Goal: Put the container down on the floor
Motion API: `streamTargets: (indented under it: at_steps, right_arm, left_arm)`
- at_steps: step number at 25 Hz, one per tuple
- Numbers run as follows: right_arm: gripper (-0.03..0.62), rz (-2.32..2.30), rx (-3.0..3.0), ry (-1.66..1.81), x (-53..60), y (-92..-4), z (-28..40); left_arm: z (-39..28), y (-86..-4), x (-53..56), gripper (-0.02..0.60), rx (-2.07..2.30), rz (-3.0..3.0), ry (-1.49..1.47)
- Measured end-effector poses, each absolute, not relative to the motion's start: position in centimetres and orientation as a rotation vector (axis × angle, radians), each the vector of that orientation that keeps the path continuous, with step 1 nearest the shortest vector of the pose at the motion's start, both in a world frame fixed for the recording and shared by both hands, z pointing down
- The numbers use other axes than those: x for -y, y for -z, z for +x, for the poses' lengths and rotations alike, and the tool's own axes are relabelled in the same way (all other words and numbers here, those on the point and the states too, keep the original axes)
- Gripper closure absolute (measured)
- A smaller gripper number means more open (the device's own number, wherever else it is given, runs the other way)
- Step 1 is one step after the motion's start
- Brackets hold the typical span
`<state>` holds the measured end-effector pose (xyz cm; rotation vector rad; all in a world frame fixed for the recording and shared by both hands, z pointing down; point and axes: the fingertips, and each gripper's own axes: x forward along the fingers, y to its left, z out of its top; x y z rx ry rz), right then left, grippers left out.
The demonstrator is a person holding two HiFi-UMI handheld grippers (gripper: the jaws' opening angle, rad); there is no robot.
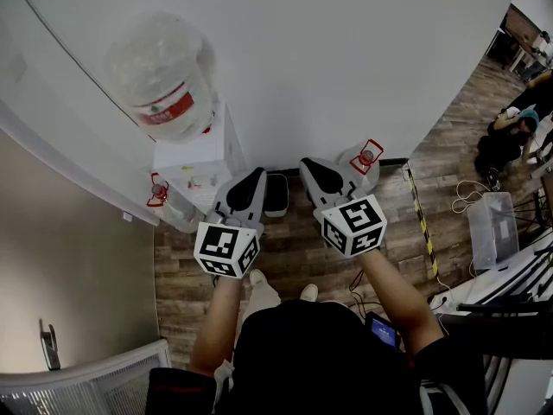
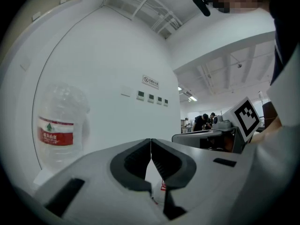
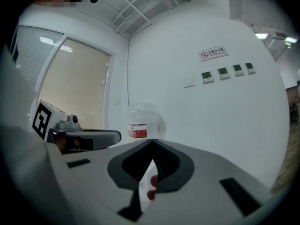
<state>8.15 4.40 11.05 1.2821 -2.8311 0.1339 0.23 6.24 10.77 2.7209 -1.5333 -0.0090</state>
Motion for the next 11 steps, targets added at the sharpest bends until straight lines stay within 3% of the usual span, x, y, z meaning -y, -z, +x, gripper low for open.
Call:
streamTargets:
  at_steps: [11]
  right_arm:
    - [0.565,1.276,2.847,-0.144,-4.64,-10.82,8.34]
  left_arm:
    - [0.62,-11.03,-6.42,0.561,1.527,2.704,0.011]
